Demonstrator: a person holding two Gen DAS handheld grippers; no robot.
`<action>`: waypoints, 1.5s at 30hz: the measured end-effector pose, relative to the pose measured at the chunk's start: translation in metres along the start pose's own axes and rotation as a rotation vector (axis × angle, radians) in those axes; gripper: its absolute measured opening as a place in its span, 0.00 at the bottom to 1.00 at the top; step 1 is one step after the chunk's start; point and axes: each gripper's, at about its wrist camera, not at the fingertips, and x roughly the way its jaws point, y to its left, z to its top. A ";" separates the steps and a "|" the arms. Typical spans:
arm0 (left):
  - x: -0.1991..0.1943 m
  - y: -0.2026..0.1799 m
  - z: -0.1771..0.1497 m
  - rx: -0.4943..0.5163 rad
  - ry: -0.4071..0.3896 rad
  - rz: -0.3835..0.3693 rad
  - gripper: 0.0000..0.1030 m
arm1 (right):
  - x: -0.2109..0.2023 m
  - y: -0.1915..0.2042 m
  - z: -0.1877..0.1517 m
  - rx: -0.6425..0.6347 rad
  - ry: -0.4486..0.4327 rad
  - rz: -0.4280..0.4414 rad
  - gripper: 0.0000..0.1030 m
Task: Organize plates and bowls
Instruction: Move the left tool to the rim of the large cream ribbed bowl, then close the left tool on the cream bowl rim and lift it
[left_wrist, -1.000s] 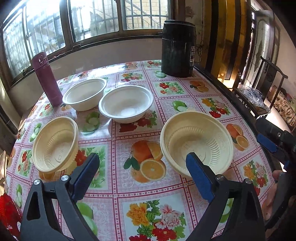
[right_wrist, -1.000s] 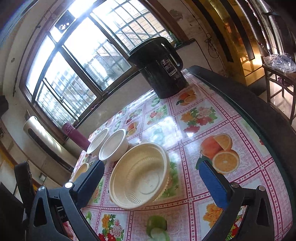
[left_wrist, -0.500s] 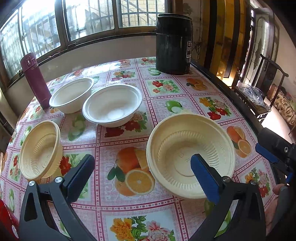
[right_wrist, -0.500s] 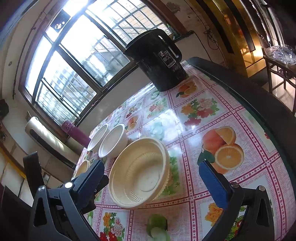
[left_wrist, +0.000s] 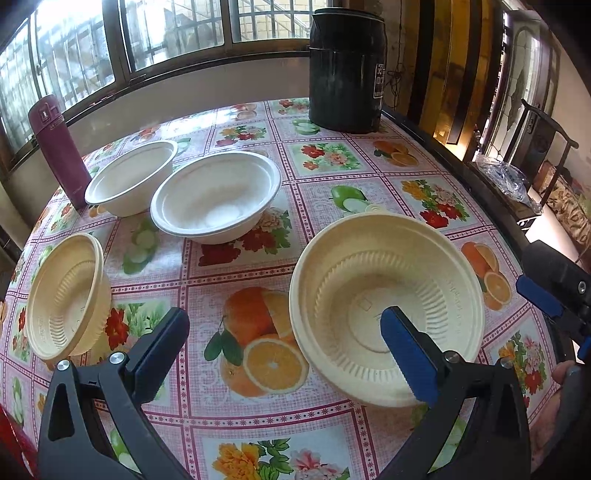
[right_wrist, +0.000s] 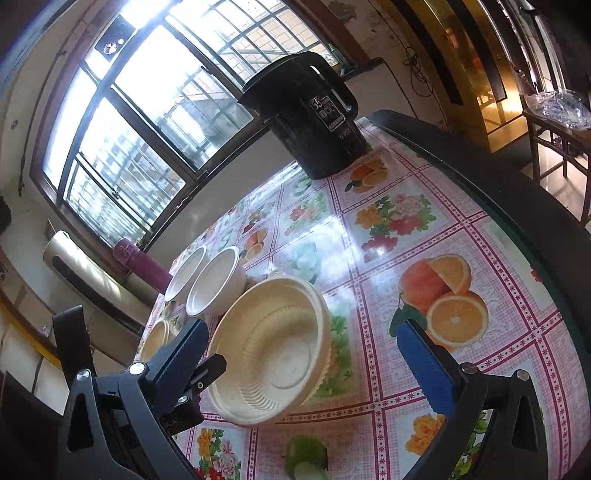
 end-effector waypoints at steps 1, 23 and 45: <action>0.001 0.000 0.000 0.001 0.003 0.001 1.00 | 0.001 0.000 0.000 -0.001 0.002 0.000 1.00; 0.025 0.024 -0.002 -0.076 0.213 -0.112 1.00 | 0.017 0.002 0.000 0.012 0.043 0.063 1.00; 0.014 0.027 -0.002 -0.106 0.219 -0.211 0.10 | 0.036 -0.002 -0.009 0.004 0.134 -0.012 0.10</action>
